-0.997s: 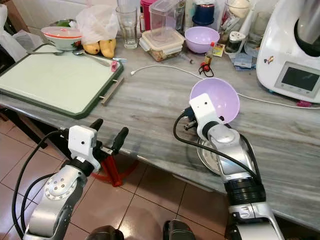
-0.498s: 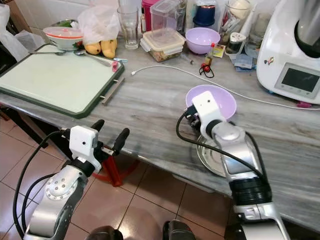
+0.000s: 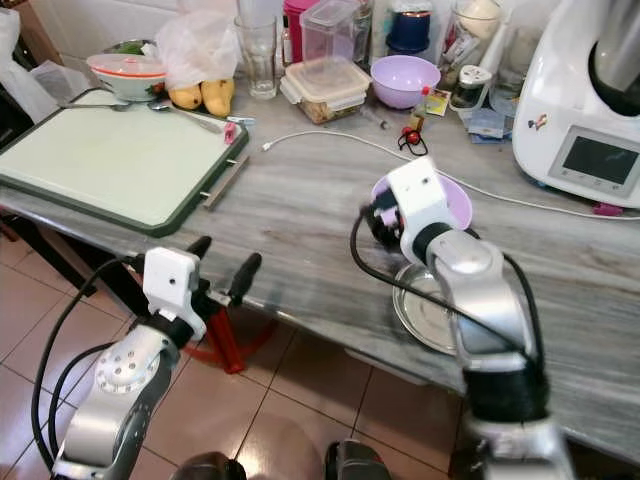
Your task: Setting the table
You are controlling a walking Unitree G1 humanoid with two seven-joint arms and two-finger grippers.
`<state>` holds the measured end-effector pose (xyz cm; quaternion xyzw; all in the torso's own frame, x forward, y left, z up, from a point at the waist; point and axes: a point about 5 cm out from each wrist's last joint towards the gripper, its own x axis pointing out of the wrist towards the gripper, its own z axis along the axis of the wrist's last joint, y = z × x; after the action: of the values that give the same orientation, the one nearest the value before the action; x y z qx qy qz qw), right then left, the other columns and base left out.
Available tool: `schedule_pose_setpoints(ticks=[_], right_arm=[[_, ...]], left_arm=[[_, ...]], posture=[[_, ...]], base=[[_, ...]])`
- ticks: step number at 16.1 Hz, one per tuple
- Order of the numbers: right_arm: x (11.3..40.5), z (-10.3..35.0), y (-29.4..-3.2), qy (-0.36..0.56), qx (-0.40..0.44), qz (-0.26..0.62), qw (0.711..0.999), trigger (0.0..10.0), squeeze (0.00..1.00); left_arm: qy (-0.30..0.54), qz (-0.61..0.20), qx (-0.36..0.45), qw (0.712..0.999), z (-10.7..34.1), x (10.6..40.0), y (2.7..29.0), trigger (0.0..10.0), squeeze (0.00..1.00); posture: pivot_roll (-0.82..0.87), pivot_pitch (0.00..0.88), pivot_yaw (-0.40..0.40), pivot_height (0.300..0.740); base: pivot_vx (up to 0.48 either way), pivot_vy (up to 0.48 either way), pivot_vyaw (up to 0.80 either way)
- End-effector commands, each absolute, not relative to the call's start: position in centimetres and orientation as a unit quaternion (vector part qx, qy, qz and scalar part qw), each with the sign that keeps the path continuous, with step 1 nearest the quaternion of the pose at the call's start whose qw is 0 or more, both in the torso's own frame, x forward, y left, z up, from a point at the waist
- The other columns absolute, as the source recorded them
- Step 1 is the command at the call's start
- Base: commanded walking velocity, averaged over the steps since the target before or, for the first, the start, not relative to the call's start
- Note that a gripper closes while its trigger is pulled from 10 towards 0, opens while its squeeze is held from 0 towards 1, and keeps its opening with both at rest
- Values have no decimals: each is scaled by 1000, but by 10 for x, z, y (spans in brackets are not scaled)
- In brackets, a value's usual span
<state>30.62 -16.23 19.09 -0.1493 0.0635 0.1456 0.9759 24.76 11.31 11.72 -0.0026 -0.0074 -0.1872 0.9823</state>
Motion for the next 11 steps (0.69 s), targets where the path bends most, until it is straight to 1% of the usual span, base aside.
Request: schedule_pose_setpoints(ticks=[1,3,5,7,11], right_arm=[[299,194,-166,29,-124,104,986,10000,0],[289,192,-161,5,-105,89,990,10000,0],[282,187,-157,3,-92,84,992,10000,0],[274,184,-158,-24,-85,73,993,10000,0],[267,179,-161,-42,-79,56,994,10000,0]], left_arm=[[7,-165,-3,986,113,248,117,10000,0],[3,-154,-8,988,114,246,120,10000,0],[8,-143,-8,990,114,246,123,10000,0],[7,-139,-12,990,116,248,125,10000,0],[-1,-132,-12,991,121,250,128,10000,0]], posture=[[-14,58,2,740],[-14,55,8,740],[-10,54,15,740],[-6,55,17,740],[-6,49,21,740]], base=[[0,0,0],[0,0,-800],[0,0,-800],[0,0,-800],[0,0,-800]])
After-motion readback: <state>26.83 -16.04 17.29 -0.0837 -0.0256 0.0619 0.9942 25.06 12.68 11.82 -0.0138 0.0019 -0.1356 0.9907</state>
